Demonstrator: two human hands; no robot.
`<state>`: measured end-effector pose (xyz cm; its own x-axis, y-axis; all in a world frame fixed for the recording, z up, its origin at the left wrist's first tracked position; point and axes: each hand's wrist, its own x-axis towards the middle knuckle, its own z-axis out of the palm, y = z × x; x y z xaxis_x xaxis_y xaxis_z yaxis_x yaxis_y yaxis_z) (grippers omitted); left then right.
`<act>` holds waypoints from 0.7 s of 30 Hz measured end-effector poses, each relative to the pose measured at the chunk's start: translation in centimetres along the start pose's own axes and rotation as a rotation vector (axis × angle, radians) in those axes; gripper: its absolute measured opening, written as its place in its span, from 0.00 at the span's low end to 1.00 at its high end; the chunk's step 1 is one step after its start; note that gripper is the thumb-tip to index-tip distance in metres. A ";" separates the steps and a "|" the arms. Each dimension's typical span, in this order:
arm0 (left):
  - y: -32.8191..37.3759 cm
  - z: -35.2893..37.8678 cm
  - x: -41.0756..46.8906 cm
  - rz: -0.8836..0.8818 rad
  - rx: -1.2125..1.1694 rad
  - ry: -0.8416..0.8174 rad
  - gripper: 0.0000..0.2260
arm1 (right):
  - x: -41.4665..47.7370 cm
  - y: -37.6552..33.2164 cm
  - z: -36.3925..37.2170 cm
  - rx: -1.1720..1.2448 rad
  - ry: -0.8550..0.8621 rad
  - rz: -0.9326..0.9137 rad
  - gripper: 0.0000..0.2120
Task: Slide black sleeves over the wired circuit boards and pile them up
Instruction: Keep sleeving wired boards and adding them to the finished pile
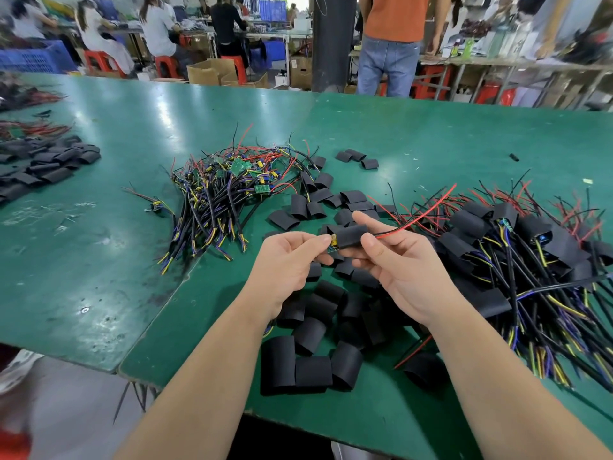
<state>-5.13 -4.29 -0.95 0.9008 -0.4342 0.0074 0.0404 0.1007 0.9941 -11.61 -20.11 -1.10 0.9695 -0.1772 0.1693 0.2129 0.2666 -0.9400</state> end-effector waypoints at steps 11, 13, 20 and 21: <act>0.1 -0.4 -0.2 0.080 0.037 -0.016 0.11 | 0.0 0.3 0.2 -0.006 -0.043 0.013 0.16; 0.1 -0.3 -0.2 0.082 0.023 -0.018 0.11 | 0.2 0.4 0.3 0.012 -0.006 0.019 0.16; -0.5 0.0 0.2 0.054 -0.023 -0.058 0.13 | 0.3 0.3 0.0 0.158 0.048 0.092 0.10; -0.6 0.0 0.2 0.055 -0.018 -0.064 0.13 | 0.3 0.4 0.0 0.169 0.052 0.119 0.11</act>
<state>-4.99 -4.41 -1.54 0.8725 -0.4836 0.0692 0.0002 0.1421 0.9898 -11.19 -20.05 -1.45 0.9824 -0.1822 0.0404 0.1187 0.4425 -0.8889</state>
